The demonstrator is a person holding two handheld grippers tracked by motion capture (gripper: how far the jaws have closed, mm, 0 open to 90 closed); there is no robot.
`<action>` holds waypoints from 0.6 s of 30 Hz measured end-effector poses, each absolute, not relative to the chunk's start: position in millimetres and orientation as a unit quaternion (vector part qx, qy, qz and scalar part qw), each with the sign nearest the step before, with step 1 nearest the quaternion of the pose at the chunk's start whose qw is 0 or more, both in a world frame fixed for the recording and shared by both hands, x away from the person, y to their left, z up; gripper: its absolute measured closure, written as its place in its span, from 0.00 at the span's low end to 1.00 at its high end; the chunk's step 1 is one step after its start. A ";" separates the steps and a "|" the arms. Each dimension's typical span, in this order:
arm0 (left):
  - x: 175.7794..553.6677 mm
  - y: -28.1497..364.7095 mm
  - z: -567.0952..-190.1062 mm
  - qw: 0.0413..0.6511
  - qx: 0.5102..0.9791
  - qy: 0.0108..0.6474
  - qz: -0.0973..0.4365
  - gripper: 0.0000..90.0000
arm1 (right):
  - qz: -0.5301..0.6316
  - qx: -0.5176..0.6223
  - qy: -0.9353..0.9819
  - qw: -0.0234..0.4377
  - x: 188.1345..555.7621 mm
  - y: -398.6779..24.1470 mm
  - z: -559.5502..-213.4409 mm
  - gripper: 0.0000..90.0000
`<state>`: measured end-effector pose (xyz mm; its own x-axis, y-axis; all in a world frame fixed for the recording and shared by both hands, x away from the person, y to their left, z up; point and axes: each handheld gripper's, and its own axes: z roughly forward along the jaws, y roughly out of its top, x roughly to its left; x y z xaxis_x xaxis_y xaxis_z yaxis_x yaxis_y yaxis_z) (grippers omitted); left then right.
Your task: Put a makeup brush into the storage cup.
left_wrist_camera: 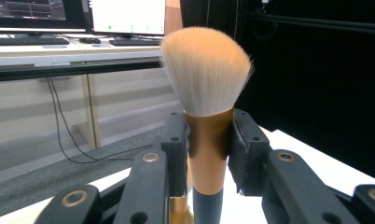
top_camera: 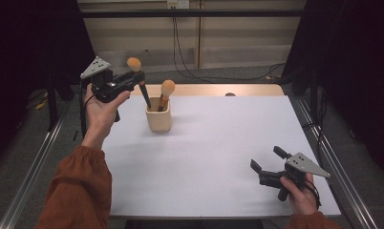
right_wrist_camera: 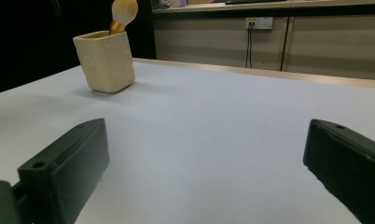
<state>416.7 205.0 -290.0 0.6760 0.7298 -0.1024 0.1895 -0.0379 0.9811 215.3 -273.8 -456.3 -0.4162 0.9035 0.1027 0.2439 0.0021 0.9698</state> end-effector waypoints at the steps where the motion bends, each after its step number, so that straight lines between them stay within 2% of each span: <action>1: 417.7 204.4 -289.6 0.608 0.684 0.335 0.223 0.78 | 0.546 0.448 0.640 0.302 215.3 -273.8 -456.4 0.00; 18: 438.2 189.6 -304.2 0.594 0.693 0.339 0.228 0.78 | 0.547 0.448 0.640 0.301 215.1 -274.3 -456.9 0.00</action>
<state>438.2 189.6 -304.2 0.6659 0.7409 -0.0872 0.1993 -0.0640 0.9779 215.1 -274.3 -456.9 -0.4182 0.9023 0.1047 0.2431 0.0002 0.9700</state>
